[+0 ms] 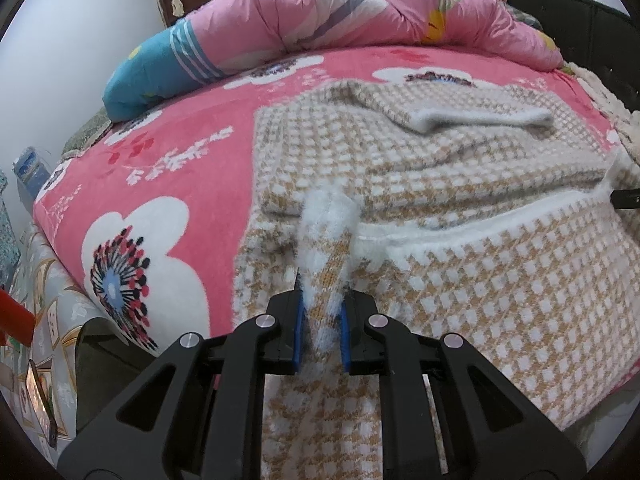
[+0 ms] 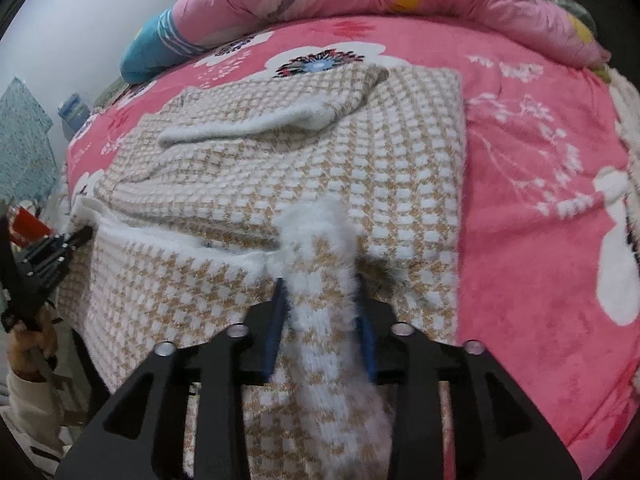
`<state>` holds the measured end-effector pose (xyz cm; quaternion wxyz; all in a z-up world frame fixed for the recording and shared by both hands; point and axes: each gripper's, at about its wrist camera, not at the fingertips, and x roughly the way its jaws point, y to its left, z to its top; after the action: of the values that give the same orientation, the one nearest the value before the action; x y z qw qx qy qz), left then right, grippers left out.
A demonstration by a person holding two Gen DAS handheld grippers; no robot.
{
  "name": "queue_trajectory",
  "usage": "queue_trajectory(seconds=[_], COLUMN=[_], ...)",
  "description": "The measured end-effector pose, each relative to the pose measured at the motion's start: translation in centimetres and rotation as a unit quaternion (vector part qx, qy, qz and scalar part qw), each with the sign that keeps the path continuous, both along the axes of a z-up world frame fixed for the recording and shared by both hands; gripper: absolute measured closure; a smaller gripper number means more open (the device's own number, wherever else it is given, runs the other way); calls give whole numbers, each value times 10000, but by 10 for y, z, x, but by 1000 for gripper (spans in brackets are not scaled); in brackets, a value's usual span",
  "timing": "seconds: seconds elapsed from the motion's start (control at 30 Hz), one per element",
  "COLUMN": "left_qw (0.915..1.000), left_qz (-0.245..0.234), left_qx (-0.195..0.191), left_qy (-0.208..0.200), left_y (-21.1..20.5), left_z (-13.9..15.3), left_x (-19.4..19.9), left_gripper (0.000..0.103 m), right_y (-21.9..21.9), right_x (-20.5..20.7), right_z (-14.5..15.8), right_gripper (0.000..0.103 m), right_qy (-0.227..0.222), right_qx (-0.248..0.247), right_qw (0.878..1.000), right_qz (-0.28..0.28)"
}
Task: Fold large clothes
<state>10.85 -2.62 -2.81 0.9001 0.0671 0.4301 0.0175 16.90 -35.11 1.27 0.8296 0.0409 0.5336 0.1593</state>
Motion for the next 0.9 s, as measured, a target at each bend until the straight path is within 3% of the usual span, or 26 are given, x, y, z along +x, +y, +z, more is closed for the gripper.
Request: queue_trajectory(seconds=[0.27,0.43,0.53,0.67,0.73,0.9], left_qw=[9994,9980,9968,9973,9978,9982], left_qz=[-31,14,30,-66,-109,-70], left_qx=[-271,-579,-755,-702,-631,-586], left_qy=[199,266,264,222,177,-55], left_y=[14,29,34,29,25,18], left_z=[-10,-13,-16,-14,-13,-1], left_x=[8,13,16,15,15,8], left_gripper=[79,69,68,77,86,92], right_y=[-7,7,14,22,24,23], right_x=[6,13,12,5,-1,-19], right_z=[-10,-12,-9,0,9,36], right_gripper=[64,64,64,77,89,95], right_qy=[348,331,268,96,-29,-398], right_qx=[426,136,-102,-374,-444,-437], right_qw=[9985,9994,9996,9992,9990,9982], right_qz=[-31,11,28,66,59,-16])
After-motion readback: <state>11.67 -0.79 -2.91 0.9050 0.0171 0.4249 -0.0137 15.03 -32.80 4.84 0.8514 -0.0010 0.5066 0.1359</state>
